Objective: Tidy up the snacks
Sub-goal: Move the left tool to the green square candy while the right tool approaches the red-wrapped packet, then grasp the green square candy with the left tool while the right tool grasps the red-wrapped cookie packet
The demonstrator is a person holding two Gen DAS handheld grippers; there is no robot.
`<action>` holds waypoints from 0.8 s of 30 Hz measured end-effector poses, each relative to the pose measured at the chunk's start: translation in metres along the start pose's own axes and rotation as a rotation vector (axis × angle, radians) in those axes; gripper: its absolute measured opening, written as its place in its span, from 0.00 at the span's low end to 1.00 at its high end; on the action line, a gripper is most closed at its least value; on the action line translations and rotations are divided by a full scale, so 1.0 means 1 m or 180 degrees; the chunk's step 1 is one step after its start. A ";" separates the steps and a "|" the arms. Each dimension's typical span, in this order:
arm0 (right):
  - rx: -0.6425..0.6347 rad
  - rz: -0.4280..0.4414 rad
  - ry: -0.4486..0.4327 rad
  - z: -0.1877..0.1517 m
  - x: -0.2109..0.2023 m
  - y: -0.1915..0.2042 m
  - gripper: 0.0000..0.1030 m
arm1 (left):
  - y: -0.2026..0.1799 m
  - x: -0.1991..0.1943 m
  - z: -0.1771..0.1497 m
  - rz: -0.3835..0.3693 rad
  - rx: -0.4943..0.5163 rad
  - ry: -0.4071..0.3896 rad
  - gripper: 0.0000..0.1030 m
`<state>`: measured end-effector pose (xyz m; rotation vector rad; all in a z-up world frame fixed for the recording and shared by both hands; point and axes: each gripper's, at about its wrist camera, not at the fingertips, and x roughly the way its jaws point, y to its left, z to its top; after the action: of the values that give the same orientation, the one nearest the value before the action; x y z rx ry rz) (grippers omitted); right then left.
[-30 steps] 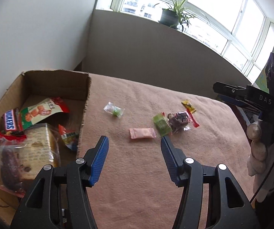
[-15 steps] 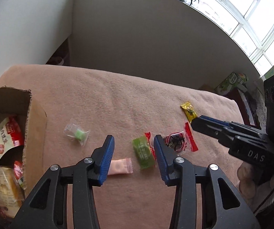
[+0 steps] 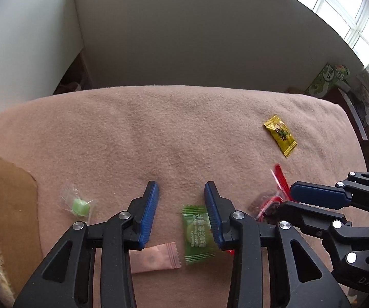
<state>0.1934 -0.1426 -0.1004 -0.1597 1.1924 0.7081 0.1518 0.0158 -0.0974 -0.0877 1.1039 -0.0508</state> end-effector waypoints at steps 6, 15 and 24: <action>0.0040 -0.0084 -0.0120 -0.011 -0.012 0.000 0.24 | -0.004 -0.012 -0.026 0.0090 0.0267 0.0003 0.34; 0.0399 -0.0024 -0.0149 0.016 -0.003 0.005 0.47 | 0.019 -0.033 -0.056 -0.0142 0.0015 -0.0081 0.34; 0.0454 -0.0125 0.0069 0.012 0.018 0.006 0.50 | 0.036 -0.049 -0.068 -0.0317 0.0209 0.0094 0.35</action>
<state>0.2032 -0.1249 -0.1099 -0.0716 1.2526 0.5858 0.0686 0.0526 -0.0880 -0.0833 1.1259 -0.1780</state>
